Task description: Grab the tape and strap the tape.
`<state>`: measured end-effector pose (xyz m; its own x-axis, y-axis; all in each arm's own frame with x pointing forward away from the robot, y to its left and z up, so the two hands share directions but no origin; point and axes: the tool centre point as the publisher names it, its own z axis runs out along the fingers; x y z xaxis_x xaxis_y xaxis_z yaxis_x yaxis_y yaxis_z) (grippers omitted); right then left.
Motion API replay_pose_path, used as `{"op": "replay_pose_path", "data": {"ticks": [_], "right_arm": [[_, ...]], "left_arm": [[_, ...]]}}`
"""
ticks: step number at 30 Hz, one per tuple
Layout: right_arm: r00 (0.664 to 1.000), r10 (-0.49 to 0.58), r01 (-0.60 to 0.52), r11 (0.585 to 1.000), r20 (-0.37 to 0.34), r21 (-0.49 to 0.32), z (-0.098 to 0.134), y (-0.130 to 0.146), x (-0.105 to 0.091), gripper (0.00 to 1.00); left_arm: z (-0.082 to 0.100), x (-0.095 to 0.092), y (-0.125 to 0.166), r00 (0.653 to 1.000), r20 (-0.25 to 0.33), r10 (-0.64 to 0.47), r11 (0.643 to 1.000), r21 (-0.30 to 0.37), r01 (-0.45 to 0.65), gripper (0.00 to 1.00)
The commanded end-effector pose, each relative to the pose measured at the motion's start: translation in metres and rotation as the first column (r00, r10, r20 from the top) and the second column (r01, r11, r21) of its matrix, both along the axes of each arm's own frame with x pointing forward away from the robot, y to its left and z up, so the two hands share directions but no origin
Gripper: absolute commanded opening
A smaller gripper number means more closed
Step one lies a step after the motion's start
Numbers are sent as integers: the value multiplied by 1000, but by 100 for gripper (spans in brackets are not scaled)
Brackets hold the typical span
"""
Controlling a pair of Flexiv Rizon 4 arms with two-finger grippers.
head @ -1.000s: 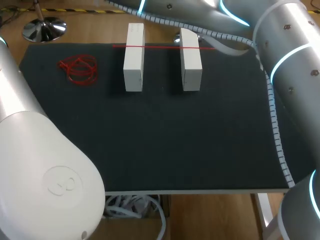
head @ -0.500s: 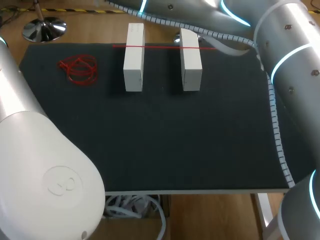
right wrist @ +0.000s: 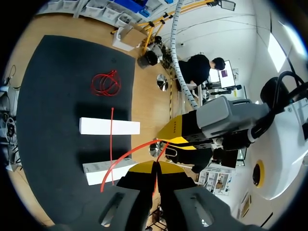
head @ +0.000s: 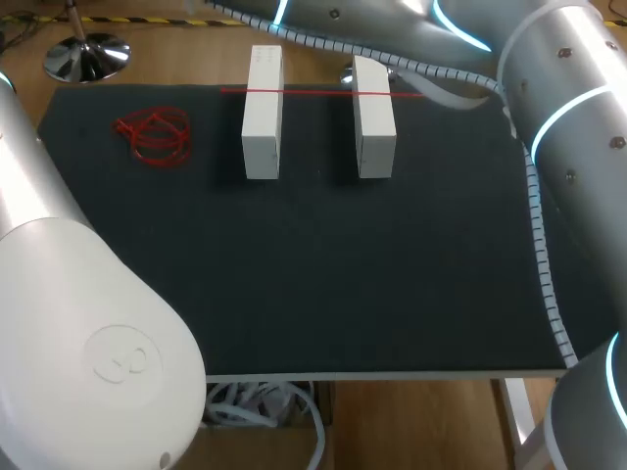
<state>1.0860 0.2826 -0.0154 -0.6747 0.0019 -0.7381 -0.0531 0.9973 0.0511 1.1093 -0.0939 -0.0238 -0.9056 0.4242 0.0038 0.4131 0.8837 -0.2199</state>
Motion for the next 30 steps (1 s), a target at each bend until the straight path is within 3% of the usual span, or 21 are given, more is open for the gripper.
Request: {"op": "replay_pose_path", "data": {"ticks": [1, 30], "right_arm": [[1000, 8, -8, 1000, -9, -3, 4, 0, 1, 0], [1000, 5, -6, 1000, -11, -10, 2, 2, 17, 0]], "left_arm": [[0, 1, 0, 1000, -1, -1, 1000, 2, 1, 0], [0, 1, 0, 1000, -1, -1, 1000, 2, 1, 0]]}}
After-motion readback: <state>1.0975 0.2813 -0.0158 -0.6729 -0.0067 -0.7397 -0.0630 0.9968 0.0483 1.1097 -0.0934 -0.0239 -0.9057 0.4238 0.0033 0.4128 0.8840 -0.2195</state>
